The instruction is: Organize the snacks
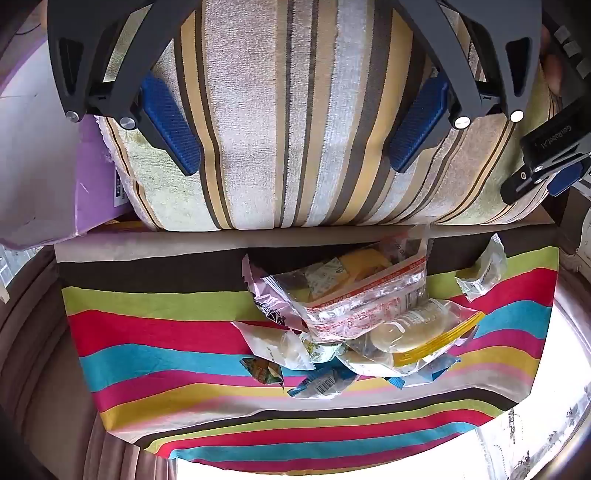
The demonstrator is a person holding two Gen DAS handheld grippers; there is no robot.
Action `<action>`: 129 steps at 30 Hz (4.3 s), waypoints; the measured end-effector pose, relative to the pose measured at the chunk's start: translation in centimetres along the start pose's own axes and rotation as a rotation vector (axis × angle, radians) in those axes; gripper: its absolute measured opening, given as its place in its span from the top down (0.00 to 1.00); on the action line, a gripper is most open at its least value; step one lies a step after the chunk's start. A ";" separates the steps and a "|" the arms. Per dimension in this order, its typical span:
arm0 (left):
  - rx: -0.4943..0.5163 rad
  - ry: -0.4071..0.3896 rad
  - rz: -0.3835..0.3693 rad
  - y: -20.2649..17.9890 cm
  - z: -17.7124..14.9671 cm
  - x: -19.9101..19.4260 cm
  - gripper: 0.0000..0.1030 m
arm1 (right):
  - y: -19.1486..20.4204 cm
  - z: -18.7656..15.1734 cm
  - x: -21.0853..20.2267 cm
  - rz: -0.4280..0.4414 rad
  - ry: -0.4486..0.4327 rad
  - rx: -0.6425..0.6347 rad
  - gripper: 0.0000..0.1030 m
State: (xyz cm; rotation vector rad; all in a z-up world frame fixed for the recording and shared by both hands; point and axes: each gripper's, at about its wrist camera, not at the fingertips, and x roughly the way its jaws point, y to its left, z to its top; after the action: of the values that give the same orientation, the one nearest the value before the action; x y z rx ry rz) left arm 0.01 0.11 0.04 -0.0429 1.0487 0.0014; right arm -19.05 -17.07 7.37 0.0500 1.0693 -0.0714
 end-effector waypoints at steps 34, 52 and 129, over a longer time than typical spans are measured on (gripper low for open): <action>0.001 0.004 0.035 -0.1 -0.1 -0.1 0.01 | 0.0 -0.7 0.1 -0.014 -0.025 -0.003 0.04; 0.004 0.009 0.034 -0.4 0.7 0.0 0.01 | -0.4 2.6 2.1 0.030 0.153 -0.028 0.04; -0.014 -0.022 -0.130 1.9 10.0 5.0 0.32 | -9.8 24.4 20.3 0.080 0.044 0.079 0.07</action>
State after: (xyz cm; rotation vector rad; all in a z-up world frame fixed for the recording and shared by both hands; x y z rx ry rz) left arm 11.14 2.32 0.66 -0.1233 1.0228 -0.1088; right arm 11.19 -29.42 1.18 0.1660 1.1067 -0.0400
